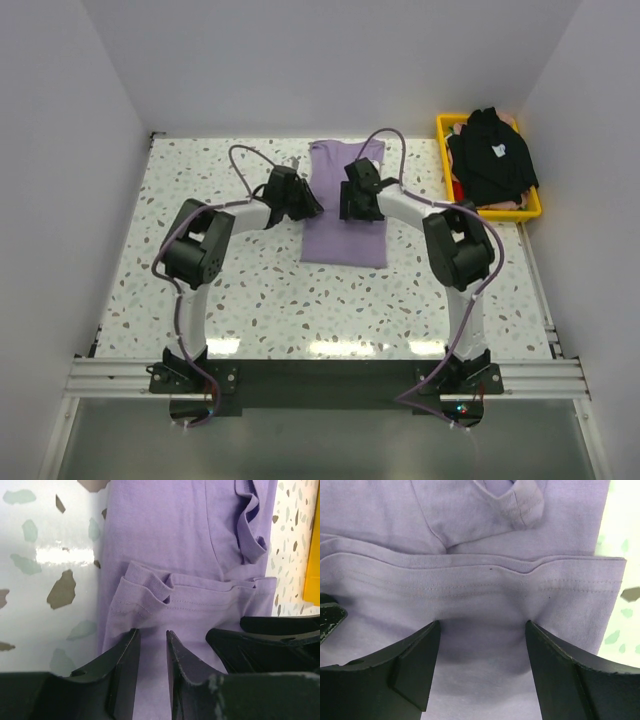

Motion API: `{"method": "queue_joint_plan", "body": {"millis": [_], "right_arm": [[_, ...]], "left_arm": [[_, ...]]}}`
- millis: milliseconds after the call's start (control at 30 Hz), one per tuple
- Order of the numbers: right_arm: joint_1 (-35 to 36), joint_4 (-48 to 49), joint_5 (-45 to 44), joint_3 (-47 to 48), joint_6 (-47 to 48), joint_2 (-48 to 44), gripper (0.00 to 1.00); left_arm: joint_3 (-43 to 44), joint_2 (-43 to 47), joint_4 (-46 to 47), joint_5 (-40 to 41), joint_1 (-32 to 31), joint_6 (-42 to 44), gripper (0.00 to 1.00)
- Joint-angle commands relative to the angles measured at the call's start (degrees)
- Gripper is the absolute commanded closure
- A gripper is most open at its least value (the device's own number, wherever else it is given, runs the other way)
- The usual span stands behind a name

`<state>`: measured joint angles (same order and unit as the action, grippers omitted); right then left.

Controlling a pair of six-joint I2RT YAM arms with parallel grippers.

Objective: Fold and stack the t-shirts
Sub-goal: Fold the tshirt

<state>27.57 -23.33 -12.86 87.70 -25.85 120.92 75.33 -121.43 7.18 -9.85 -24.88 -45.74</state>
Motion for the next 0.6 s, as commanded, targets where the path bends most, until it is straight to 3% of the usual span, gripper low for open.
{"method": "queue_joint_plan", "body": {"millis": [0,267,567], "right_arm": [[2.0,-3.0,-0.9,-5.4,-1.2,-2.5,0.27],[5.7,-0.5,2.0,-18.1,-3.9,-13.1,0.28],[16.3,0.4,3.5,-36.1,-9.0,-29.0,0.28]], "left_arm": [[-4.6,3.4,-3.4,1.8,-0.5,0.7,0.67],[-18.3,13.4,-1.6,4.0,-4.5,-2.1,0.68],[-37.7,30.4,0.5,7.3,-12.1,-8.7,0.69]]}}
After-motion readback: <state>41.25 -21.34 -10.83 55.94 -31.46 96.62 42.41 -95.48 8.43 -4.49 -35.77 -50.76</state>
